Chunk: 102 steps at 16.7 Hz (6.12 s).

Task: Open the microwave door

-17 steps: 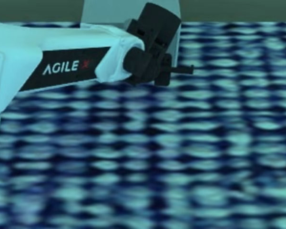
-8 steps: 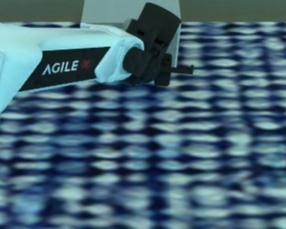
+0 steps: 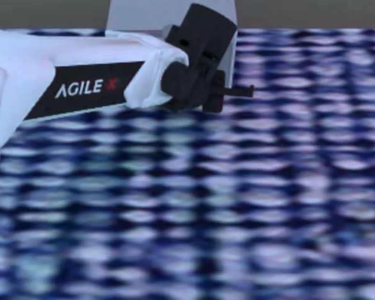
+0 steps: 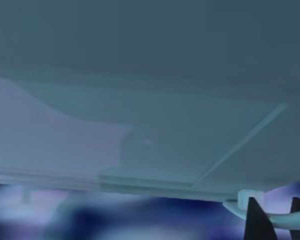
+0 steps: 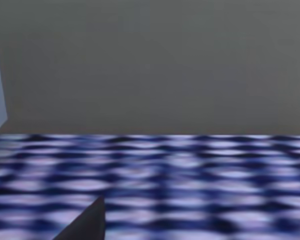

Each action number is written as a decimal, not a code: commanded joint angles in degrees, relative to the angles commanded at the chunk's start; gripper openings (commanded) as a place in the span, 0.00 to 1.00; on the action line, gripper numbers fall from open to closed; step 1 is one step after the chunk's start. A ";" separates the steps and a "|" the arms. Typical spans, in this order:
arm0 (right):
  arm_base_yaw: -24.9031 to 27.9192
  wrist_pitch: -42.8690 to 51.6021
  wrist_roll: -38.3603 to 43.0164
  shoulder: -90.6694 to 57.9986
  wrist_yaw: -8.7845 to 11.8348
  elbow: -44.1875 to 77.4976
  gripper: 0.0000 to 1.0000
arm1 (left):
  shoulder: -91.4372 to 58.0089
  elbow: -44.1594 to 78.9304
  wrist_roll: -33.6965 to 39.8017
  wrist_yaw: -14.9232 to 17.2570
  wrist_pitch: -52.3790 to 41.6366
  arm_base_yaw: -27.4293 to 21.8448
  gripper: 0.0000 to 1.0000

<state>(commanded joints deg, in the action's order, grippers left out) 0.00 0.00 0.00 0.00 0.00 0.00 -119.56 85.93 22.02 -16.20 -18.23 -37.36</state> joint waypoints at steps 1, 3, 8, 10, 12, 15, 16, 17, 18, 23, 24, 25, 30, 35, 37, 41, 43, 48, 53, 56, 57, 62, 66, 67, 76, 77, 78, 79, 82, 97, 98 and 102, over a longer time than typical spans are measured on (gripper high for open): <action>0.00 0.00 0.00 0.00 0.00 0.00 1.00 | 0.00 0.00 0.00 0.00 0.00 0.00 0.00; 0.00 0.00 0.00 0.00 0.00 0.00 1.00 | -0.11 0.29 0.28 0.41 0.04 -0.47 0.00; 0.00 0.00 0.00 0.00 0.00 0.00 1.00 | 1.22 -1.68 -1.41 1.22 1.16 0.14 0.00; 0.00 0.00 0.00 0.00 0.00 0.00 1.00 | 1.56 -2.49 -2.06 1.55 1.48 0.37 0.00; 0.00 0.00 0.00 0.00 0.00 0.00 1.00 | 1.56 -2.50 -2.06 1.55 1.48 0.37 0.00; 0.00 0.00 0.00 0.00 0.00 0.00 1.00 | 1.56 -2.50 -2.06 1.55 1.48 0.37 0.00; 0.00 0.00 0.00 0.00 0.00 0.00 1.00 | 1.56 -2.50 -2.06 1.55 1.48 0.37 0.00; 0.00 0.00 0.00 0.00 0.00 0.00 1.00 | 1.56 -2.50 -2.06 1.55 1.48 0.37 0.00; 0.00 0.00 0.00 0.00 0.00 0.00 1.00 | 1.56 -2.50 -2.06 1.55 1.48 0.37 0.00; 0.00 0.00 0.00 0.00 0.00 0.00 1.00 | 1.56 -2.50 -2.06 1.55 1.48 0.37 0.00; 0.00 0.00 0.00 0.00 0.00 0.00 1.00 | 1.56 -2.50 -2.06 1.55 1.48 0.37 0.00; 0.00 0.00 0.00 0.00 0.00 0.00 1.00 | 1.56 -2.50 -2.06 1.55 1.48 0.37 0.00; 0.00 0.00 0.00 0.00 0.00 0.00 1.00 | 1.56 -2.50 -2.06 1.55 1.48 0.37 0.00; 0.00 0.00 0.00 0.00 0.00 0.00 1.00 | 1.45 -2.21 -1.77 1.97 1.50 -0.11 0.00; 0.00 0.00 0.00 0.00 0.00 0.00 1.00 | 1.80 -2.96 -2.38 2.24 1.74 0.12 0.00; 0.00 0.00 0.00 0.00 0.00 0.00 1.00 | 3.12 -4.90 -4.16 3.20 2.87 0.79 0.00; 0.00 0.00 0.00 0.00 0.00 0.00 1.00 | 3.14 -4.98 -4.23 3.23 2.89 0.80 0.00; 0.00 0.00 0.00 0.00 0.00 0.00 1.00 | 3.14 -4.98 -4.23 3.23 2.89 0.80 0.00; 0.00 0.00 0.00 0.00 0.00 0.00 1.00 | 3.14 -4.98 -4.23 3.23 2.89 0.80 0.00; 0.00 0.00 0.00 0.00 0.00 0.00 1.00 | 3.14 -4.98 -4.23 3.23 2.89 0.80 0.00; 0.00 0.00 0.00 0.00 0.00 0.00 1.00 | 3.14 -4.98 -4.23 3.23 2.89 0.80 0.00; 0.00 0.00 0.00 0.00 0.00 0.00 1.00 | 3.14 -4.98 -4.23 3.23 2.89 0.80 0.00; 0.00 0.00 0.00 0.00 0.00 0.00 1.00 | 3.04 -4.71 -3.93 3.67 2.90 0.33 0.00; 0.00 0.00 0.00 0.00 0.00 0.00 1.00 | 3.10 -4.91 -4.09 3.75 2.93 0.39 0.00; 0.00 0.00 0.00 0.00 0.00 0.00 1.00 | 4.74 -7.44 -6.52 5.05 4.23 1.32 0.00; 0.00 0.00 0.00 0.00 0.00 0.00 1.00 | 4.74 -7.44 -6.52 5.05 4.23 1.32 0.00; 0.00 0.00 0.00 0.00 0.00 0.00 1.00 | 4.74 -7.44 -6.52 5.05 4.23 1.32 0.00; 0.00 0.00 0.00 0.00 0.00 0.00 1.00 | 4.74 -7.44 -6.52 5.05 4.23 1.32 0.00; 0.00 0.00 0.00 0.00 0.00 0.00 1.00 | 4.74 -7.44 -6.52 5.05 4.23 1.32 0.00; 0.00 0.00 0.00 0.00 0.00 0.00 1.00 | 4.63 -7.19 -6.20 5.50 4.23 0.84 0.00; 0.00 0.00 0.00 0.00 0.00 0.00 1.00 | 4.71 -7.39 -6.37 5.59 4.27 0.92 0.00; 0.00 0.00 0.00 0.00 0.00 0.00 1.00 | 6.10 -9.26 -8.39 6.71 5.30 1.70 0.00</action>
<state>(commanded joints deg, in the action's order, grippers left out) 0.00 0.00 0.00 0.00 0.00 0.00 -113.47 76.67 13.63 -9.49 -12.93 -35.67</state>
